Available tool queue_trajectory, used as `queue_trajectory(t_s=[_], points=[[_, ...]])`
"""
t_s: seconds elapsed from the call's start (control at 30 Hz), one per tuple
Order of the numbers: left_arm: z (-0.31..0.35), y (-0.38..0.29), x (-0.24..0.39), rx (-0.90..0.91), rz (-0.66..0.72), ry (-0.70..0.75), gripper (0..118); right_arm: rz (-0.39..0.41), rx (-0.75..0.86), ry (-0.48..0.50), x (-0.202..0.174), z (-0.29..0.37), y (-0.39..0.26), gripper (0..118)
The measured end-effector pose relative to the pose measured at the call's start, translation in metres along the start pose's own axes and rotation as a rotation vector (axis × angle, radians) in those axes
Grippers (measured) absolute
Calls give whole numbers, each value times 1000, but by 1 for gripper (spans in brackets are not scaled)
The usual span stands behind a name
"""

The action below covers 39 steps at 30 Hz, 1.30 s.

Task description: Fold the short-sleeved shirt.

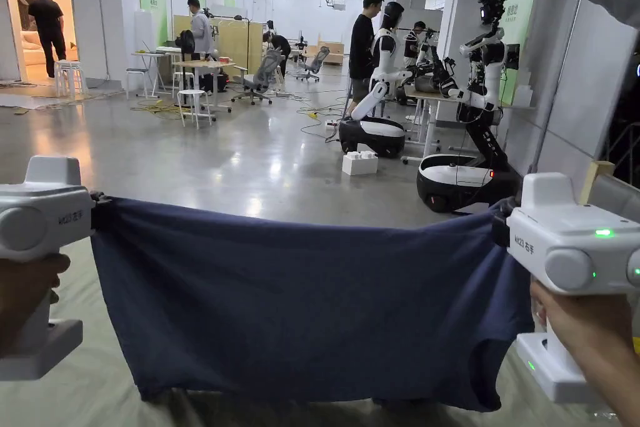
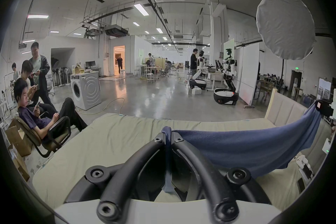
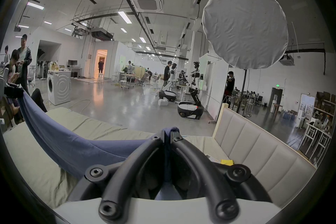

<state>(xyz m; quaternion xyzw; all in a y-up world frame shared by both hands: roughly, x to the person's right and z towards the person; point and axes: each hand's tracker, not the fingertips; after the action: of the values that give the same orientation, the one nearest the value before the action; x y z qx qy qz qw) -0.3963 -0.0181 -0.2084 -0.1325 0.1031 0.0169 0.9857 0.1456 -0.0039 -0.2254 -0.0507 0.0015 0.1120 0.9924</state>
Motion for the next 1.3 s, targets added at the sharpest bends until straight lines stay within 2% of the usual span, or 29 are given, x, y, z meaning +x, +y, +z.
queue_trajectory(t_s=[0.13,0.23,0.33,0.53,0.57,0.63,0.7,0.9,1.03,1.3], points=[[37,-26,-12,10,-1,-12,4,38,34,2,-1,46,-19,5],[65,-51,-17,10,-11,-16,4,31,9,3,-3,75,-41,5],[91,-83,-21,-16,-31,-22,5,64,-11,16,-9,107,-67,5],[150,-162,-20,-77,-14,-35,4,66,-124,48,-23,157,-131,5],[159,-174,-19,-92,-20,-36,4,54,-147,54,-25,165,-142,5],[174,-200,-19,-134,-26,-26,4,-28,-221,74,-26,181,-169,5],[176,-225,-26,-201,-7,-36,4,10,-258,64,-33,194,-190,5],[185,-291,-58,-333,50,-40,4,47,-415,111,-45,231,-252,5],[189,-315,-67,-451,5,-53,4,46,-537,130,-51,245,-289,5],[197,-325,-39,-604,-70,-52,5,141,-728,142,-64,242,-320,6]])
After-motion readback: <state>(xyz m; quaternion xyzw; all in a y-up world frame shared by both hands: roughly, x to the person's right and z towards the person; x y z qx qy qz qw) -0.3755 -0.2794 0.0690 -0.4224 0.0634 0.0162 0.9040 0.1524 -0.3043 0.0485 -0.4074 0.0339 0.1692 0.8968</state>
